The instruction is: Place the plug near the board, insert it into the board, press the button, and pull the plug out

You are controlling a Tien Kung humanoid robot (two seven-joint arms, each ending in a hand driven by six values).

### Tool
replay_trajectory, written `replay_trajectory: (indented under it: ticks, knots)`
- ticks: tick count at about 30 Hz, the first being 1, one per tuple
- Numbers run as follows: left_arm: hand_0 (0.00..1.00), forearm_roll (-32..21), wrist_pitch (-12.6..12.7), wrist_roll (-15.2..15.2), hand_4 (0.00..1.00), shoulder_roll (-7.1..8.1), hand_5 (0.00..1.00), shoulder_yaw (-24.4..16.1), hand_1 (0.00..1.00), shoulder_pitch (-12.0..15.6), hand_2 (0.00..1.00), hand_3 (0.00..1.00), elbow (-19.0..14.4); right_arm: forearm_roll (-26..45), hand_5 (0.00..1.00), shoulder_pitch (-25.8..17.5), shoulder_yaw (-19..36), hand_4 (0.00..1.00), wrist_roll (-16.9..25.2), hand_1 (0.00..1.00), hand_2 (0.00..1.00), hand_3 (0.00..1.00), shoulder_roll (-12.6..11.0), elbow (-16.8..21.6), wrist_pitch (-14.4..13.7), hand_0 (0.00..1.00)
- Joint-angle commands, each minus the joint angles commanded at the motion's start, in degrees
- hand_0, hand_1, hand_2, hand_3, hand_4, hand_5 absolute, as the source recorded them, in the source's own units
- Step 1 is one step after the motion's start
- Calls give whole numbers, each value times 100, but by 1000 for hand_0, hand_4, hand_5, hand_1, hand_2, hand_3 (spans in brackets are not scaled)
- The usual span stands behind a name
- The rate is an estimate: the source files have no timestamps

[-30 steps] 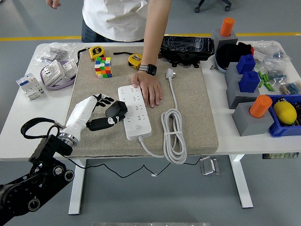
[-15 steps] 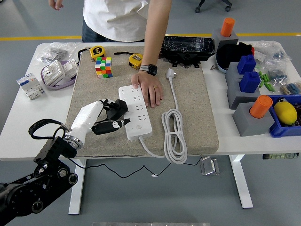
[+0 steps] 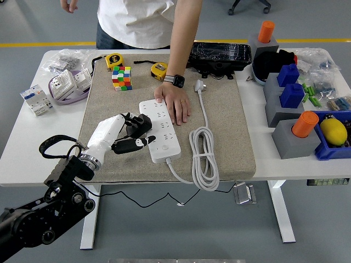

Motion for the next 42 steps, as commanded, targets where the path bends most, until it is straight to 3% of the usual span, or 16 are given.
replay_trajectory:
  ticks: [30,36,42]
  knots:
    - [682,-88,-103,39,943,-205,680,354,677,-379,685,681,-23,25,483,7,-51,941,1,625,625,551,5,4,6,606]
    - [681,-118,-110,32,943,-154,681,303,678,-366,684,681,-288,20,483,4,-38,941,3,625,625,551,1,7,4,606]
    - [672,-238,-174,66,943,-82,681,245,668,-327,680,680,-793,22,483,0,-59,941,0,625,625,551,4,6,6,606]
